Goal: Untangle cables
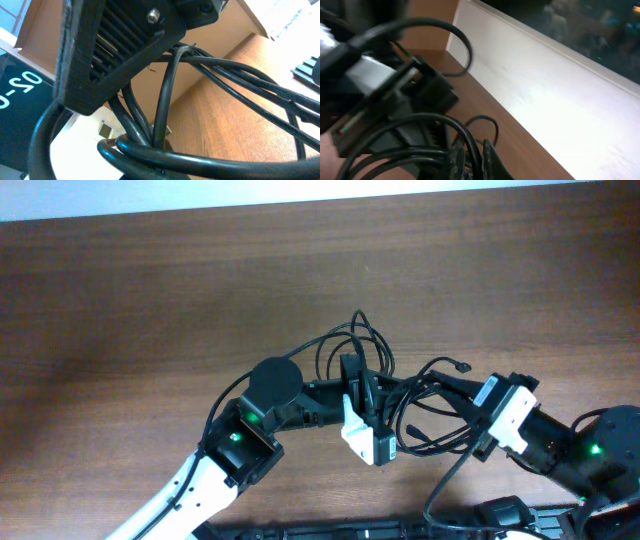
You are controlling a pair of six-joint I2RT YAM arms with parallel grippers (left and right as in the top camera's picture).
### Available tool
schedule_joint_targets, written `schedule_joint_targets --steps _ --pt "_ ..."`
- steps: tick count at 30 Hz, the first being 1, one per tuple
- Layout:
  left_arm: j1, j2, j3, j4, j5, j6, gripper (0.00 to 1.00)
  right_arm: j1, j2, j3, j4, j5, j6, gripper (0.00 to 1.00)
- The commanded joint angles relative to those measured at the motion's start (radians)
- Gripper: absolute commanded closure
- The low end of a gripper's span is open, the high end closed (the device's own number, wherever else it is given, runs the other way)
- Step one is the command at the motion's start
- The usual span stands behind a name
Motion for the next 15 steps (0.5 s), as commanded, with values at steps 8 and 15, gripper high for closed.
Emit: schedule_joint_targets --steps 8,15 --pt "-0.018 -0.013 -0.039 -0.333 0.031 0.037 1.00 -0.048 0.000 0.024 0.063 0.746 0.063 0.96" --pt "-0.018 -0.174 -0.039 -0.603 -0.167 0.040 1.00 -0.048 0.000 0.024 0.061 0.798 0.125 0.96"
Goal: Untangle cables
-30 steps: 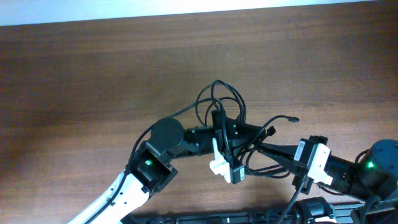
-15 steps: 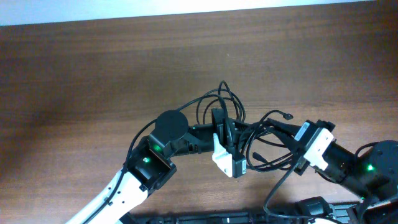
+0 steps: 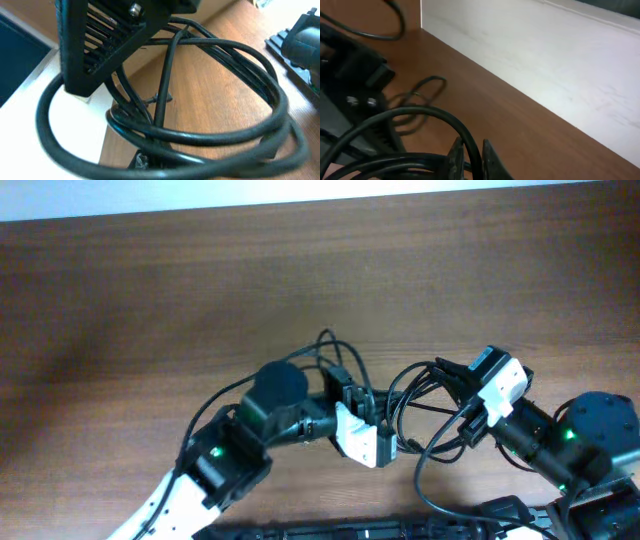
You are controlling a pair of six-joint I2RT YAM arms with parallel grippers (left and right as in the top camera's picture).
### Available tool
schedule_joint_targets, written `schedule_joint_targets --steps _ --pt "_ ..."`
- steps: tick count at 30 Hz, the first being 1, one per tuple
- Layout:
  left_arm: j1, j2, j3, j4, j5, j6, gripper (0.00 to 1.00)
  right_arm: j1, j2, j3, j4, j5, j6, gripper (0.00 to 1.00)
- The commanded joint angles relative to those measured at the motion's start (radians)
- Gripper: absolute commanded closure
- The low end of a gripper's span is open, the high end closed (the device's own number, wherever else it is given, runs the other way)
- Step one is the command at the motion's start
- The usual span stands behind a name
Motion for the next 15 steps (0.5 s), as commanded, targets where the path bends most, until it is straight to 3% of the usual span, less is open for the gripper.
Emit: schedule_joint_targets --steps 1,8,13,15 --pt "0.002 -0.132 -0.099 -0.178 -0.038 0.040 1.00 -0.083 -0.015 0.066 0.100 0.586 0.024 0.95" --pt "0.002 -0.186 -0.099 -0.178 -0.198 0.047 1.00 -0.083 -0.015 0.066 0.067 0.480 0.127 0.93" --pt "0.002 -0.206 -0.099 -0.261 -0.464 0.046 1.00 -0.083 -0.015 0.066 0.065 0.638 0.206 0.93" --pt "0.002 -0.212 -0.099 -0.260 -0.496 0.046 1.00 -0.083 -0.015 0.066 0.066 0.638 0.205 0.92"
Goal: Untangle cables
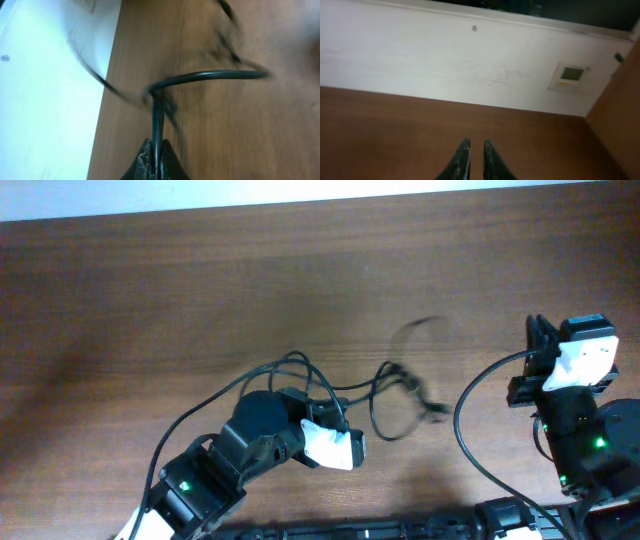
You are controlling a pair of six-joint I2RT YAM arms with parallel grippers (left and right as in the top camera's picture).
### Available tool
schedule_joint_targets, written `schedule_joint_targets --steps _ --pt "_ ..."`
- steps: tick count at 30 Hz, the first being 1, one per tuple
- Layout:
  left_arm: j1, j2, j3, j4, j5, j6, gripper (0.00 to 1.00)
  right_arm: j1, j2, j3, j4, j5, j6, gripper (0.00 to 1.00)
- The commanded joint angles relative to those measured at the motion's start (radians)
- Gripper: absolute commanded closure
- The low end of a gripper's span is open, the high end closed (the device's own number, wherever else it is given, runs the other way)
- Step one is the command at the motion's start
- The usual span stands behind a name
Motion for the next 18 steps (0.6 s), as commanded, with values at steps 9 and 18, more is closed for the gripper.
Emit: schedule_joint_targets --steps 9,18 --pt "0.005 -0.021 -0.009 0.259 -0.054 0.014 1.00 -0.006 -0.007 0.029 -0.075 -0.031 0.050 0.35" --pt "0.005 -0.022 -0.009 0.669 -0.039 0.015 1.00 -0.006 0.060 0.028 -0.211 -0.190 0.082 0.16"
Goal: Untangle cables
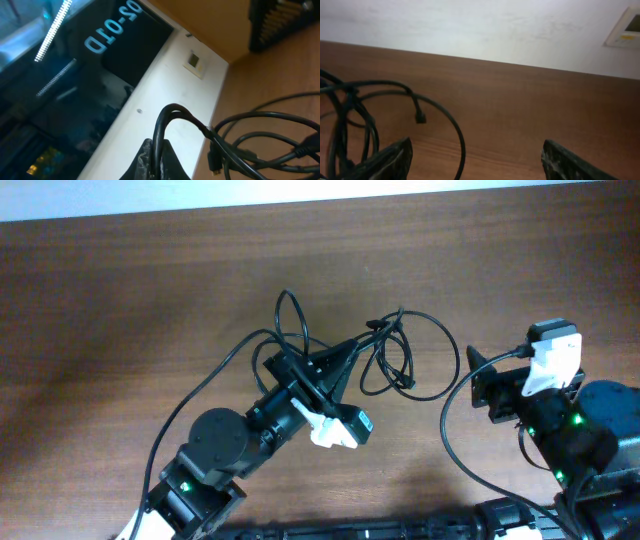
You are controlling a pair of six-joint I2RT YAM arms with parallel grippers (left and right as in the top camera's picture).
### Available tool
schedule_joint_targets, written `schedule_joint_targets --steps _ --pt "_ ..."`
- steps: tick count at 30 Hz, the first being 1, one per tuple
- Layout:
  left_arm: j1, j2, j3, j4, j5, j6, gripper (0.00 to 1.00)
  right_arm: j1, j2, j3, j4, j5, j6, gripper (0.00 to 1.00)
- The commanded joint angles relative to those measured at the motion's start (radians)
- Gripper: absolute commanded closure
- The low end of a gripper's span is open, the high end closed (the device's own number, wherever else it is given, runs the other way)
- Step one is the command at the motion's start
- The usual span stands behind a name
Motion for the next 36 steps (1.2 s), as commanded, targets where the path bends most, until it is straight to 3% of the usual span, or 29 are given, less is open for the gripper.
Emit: schedule_joint_targets --steps 1,4,9,11,12,14,15,20,25,27,31,34,36 --pt "0.002 -0.013 0.015 0.103 0.080 0.007 1.00 -0.006 0.040 0.016 -0.014 -0.023 -0.044 0.15" --pt "0.002 -0.013 0.015 0.185 0.195 0.007 1.00 -0.006 0.106 0.016 -0.030 -0.044 -0.046 0.15" --pt "0.002 -0.013 0.015 0.248 0.266 0.007 1.00 -0.006 0.193 0.016 -0.023 -0.256 -0.133 0.13" --pt "0.002 -0.013 0.015 0.247 0.295 0.007 1.00 -0.006 0.246 0.016 -0.023 -0.112 -0.098 0.13" --pt "0.002 -0.016 0.015 0.249 0.269 0.007 1.00 -0.006 0.261 0.016 -0.026 0.067 0.019 0.13" --pt "0.002 -0.024 0.015 0.249 0.073 0.007 1.00 -0.006 0.263 0.016 -0.034 0.233 0.115 0.12" --pt "0.002 -0.037 0.015 0.245 -0.119 -0.003 1.00 -0.006 0.263 0.016 -0.034 0.304 0.150 0.11" --pt "0.002 -0.040 0.015 0.293 -0.714 -0.016 1.00 -0.006 0.263 0.016 -0.067 0.409 0.255 0.09" --pt "0.002 -0.040 0.015 0.282 -0.750 -0.021 1.00 -0.006 0.263 0.016 -0.067 0.408 0.274 0.01" --pt "0.002 -0.031 0.015 0.278 -0.726 -0.093 1.00 -0.006 0.259 0.017 -0.061 0.281 0.262 0.01" --pt "0.002 0.010 0.015 0.250 -0.631 -0.127 1.00 -0.006 0.258 0.017 0.000 -0.303 -0.087 0.01" --pt "0.002 0.043 0.015 0.253 -0.175 -0.161 1.00 -0.005 0.275 0.017 0.032 -0.780 -0.247 0.01" --pt "0.002 0.071 0.015 0.283 0.119 -0.161 1.00 -0.005 0.309 0.017 0.046 -0.812 -0.248 0.01"
